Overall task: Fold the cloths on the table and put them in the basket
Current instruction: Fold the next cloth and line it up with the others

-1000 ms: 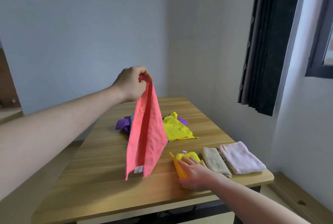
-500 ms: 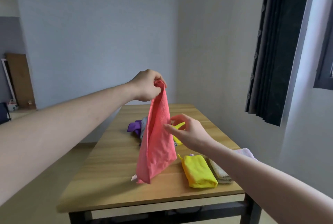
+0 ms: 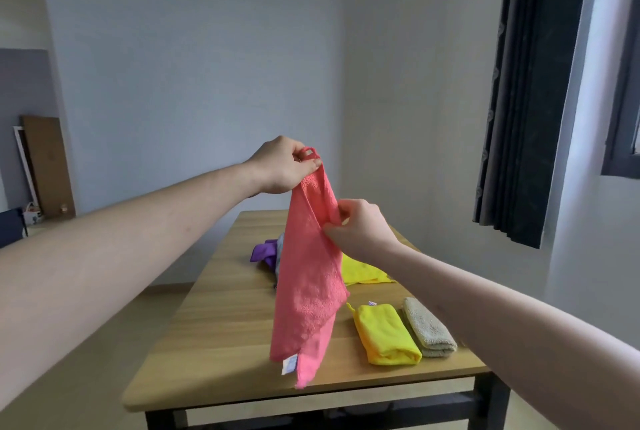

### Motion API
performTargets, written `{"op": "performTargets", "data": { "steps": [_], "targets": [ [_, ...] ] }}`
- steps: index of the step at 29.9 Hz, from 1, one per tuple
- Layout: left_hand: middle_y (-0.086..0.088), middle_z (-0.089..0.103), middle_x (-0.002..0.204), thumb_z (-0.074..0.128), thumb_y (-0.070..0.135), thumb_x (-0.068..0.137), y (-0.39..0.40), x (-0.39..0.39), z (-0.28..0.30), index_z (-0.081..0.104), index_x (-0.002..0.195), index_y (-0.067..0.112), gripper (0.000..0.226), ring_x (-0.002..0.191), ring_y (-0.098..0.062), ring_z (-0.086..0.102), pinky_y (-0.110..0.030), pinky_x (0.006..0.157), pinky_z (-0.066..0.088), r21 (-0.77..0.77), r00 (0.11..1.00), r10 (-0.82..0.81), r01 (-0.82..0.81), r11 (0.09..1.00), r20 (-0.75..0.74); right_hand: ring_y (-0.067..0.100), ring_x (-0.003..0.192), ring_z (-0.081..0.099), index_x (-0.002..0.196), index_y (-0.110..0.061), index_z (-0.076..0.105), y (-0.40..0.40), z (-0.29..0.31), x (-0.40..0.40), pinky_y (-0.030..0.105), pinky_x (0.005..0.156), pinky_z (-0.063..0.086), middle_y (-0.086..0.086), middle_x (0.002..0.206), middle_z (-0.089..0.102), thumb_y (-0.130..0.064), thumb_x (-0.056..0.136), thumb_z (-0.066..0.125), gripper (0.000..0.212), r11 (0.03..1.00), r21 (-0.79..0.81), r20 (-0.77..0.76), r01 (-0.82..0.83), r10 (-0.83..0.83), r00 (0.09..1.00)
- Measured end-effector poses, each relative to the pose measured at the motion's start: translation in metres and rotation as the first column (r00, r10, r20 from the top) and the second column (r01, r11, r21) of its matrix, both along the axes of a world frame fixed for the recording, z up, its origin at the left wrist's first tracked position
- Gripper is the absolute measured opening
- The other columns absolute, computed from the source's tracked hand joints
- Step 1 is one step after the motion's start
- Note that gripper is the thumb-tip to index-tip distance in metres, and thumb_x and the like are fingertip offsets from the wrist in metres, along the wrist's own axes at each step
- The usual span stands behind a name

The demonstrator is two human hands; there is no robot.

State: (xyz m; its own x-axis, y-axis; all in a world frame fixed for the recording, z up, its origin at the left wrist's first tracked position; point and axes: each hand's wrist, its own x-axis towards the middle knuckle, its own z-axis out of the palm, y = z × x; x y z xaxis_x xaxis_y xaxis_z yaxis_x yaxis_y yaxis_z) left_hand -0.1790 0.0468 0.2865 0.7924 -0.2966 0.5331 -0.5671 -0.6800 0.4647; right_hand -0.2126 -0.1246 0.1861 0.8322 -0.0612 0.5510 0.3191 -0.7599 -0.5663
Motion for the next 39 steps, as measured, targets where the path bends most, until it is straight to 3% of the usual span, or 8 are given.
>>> {"op": "performTargets", "data": {
  "steps": [4,9,15,19,23,30,34,39],
  "targets": [
    [0.000,0.058,0.069,0.060,0.040,0.098,0.003,-0.001,-0.001,0.059,0.078,0.016,0.032,0.060,-0.021,0.056,-0.037,0.065,0.055,-0.044,0.999,-0.030,0.028,0.999,-0.033,0.027,0.061,0.047,0.062,-0.012,0.044,-0.013,0.000,0.004,0.041,0.060,0.054,0.007,0.064,0.057,-0.021,0.072,0.058,0.019,0.996,-0.081,-0.042,0.046,-0.049,0.998],
    [0.002,0.055,0.068,0.060,0.041,0.099,0.014,0.004,-0.002,0.060,0.078,0.012,0.035,0.062,-0.019,0.053,-0.036,0.065,0.051,-0.058,1.000,-0.014,0.013,0.998,-0.004,0.025,0.073,0.064,0.080,-0.016,0.071,-0.037,-0.005,0.003,0.034,0.065,0.056,0.001,0.072,0.067,-0.017,0.073,0.058,0.015,0.980,-0.192,-0.185,0.048,-0.085,0.979],
    [0.000,0.052,0.067,0.059,0.043,0.098,0.036,0.008,-0.002,0.056,0.081,0.005,0.042,0.060,-0.019,0.049,-0.033,0.064,0.043,-0.048,0.999,0.050,-0.049,0.998,0.011,0.020,0.068,0.058,0.066,-0.025,0.064,-0.064,-0.007,0.004,0.026,0.055,0.044,-0.002,0.072,0.063,-0.016,0.076,0.060,0.014,0.974,-0.217,-0.264,0.068,-0.125,0.956],
    [0.003,0.050,0.067,0.060,0.041,0.098,0.050,0.011,-0.006,0.049,0.072,0.017,0.037,0.064,-0.020,0.048,-0.033,0.067,0.043,-0.077,0.995,0.095,-0.093,0.993,0.029,0.020,0.088,0.065,0.086,-0.026,0.067,-0.075,-0.014,0.001,0.027,0.069,0.053,-0.001,0.094,0.070,-0.014,0.081,0.058,0.016,0.932,-0.363,-0.394,-0.010,-0.144,0.908],
    [0.004,0.054,0.073,0.060,0.037,0.099,0.061,0.012,-0.014,0.057,0.084,0.005,0.036,0.066,-0.019,0.049,-0.032,0.066,0.043,-0.062,0.990,0.142,-0.140,0.988,0.021,0.020,0.097,0.065,0.102,-0.029,0.064,-0.080,-0.029,0.003,0.028,0.075,0.054,0.000,0.107,0.069,-0.015,0.084,0.055,0.024,0.898,-0.430,-0.484,-0.088,-0.147,0.863],
    [-0.004,0.064,0.087,0.062,0.034,0.099,0.088,0.017,-0.024,0.066,0.090,0.011,0.025,0.085,-0.025,0.055,-0.033,0.071,0.039,-0.111,0.969,0.242,-0.235,0.966,0.056,0.023,0.091,0.061,0.097,-0.026,0.068,-0.083,-0.026,0.014,0.029,0.075,0.048,0.001,0.099,0.065,-0.017,0.094,0.049,0.021,0.923,-0.386,-0.330,0.002,-0.140,0.934],
    [0.000,0.052,0.070,0.063,0.034,0.098,0.109,0.025,-0.035,0.066,0.084,0.018,0.021,0.070,-0.022,0.047,-0.030,0.060,0.037,-0.107,0.950,0.311,-0.307,0.946,0.019,0.025,0.087,0.060,0.096,-0.025,0.065,-0.087,-0.022,0.020,0.032,0.075,0.049,0.002,0.098,0.065,-0.033,0.101,0.051,0.016,0.910,-0.410,-0.194,0.068,-0.160,0.968],
    [-0.001,0.059,0.077,0.064,0.034,0.096,0.128,0.035,-0.054,0.070,0.087,0.018,0.020,0.081,-0.024,0.053,-0.028,0.061,0.038,-0.084,0.929,0.365,-0.369,0.926,-0.061,0.024,0.097,0.063,0.103,-0.031,0.066,-0.088,-0.021,0.024,0.036,0.083,0.056,-0.003,0.105,0.065,-0.033,0.094,0.055,0.015,0.851,-0.523,-0.241,0.046,-0.199,0.950]
  ]
}}
